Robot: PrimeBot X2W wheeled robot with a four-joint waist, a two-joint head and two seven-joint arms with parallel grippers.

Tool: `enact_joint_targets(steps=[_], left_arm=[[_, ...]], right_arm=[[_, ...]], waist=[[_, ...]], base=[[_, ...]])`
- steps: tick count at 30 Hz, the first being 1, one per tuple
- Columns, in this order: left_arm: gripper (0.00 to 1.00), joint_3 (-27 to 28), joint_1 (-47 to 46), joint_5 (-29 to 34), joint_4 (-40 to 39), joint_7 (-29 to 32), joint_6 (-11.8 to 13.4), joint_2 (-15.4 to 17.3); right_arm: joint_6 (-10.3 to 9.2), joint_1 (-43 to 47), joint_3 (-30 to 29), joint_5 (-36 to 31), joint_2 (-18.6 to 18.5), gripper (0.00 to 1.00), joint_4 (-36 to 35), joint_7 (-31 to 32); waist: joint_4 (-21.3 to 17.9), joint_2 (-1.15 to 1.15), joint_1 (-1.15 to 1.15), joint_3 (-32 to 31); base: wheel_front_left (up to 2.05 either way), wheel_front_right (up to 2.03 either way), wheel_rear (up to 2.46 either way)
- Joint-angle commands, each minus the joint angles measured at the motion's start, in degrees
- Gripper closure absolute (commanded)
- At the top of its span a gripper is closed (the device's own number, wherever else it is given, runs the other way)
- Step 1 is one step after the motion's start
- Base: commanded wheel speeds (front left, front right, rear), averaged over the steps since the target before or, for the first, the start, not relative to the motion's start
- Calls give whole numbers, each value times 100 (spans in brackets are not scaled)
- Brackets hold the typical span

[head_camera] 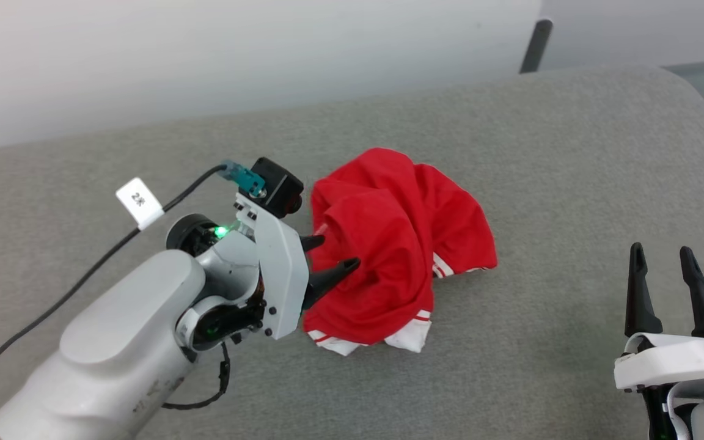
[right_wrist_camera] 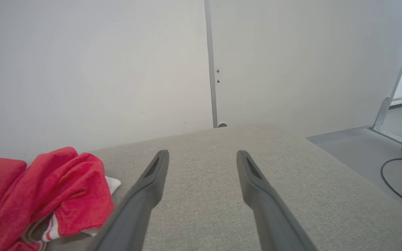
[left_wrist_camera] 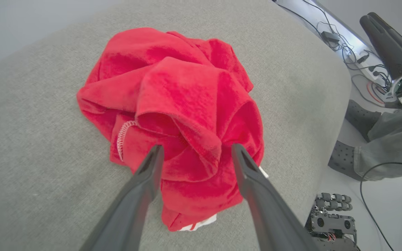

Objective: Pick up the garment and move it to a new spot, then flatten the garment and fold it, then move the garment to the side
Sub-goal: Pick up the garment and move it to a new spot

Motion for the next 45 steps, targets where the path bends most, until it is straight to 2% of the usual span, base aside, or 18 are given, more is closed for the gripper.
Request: enact_joint_targets(steps=[1, 11, 19, 25, 35, 41, 45], left_arm=[[0, -44, 1, -54, 28, -94, -13, 29], [0, -243, 126, -161, 58, -938, -14, 295], [0, -26, 396, -26, 131, -2078, -14, 523], [0, 117, 695, 159, 269, -2895, -4, 617], [0, 446, 1498, 389, 411, -4212, 359, 807], [0, 908, 2036, 528, 315, -4426, 637, 834], [0, 1439, 2443, 743, 167, -4441, 725, 749]], right_arm=[[0, 67, 18, -29, 10, 0, 14, -28], [0, 312, 206, -56, -102, 0, -17, 58], [0, 523, 312, -92, -173, 0, -118, 127], [0, 646, 410, -187, -196, 0, -138, 165], [0, 832, 443, -274, -334, 0, -76, 109], [0, 930, 407, -301, -346, 0, -61, 83], [0, 935, 374, -318, -367, 0, -29, 57]], waist=[[217, 0, 0, -186], [791, 0, 0, -682], [1256, 0, 0, -944], [1454, 0, 0, -1092], [1689, 0, 0, -1283], [1781, 0, 0, -1307], [1837, 0, 0, -1313]], base=[[0, 0, 0], [0, 0, 0], [0, 0, 0], [0, 0, 0], [0, 0, 0], [0, 0, 0], [0, 0, 0]])
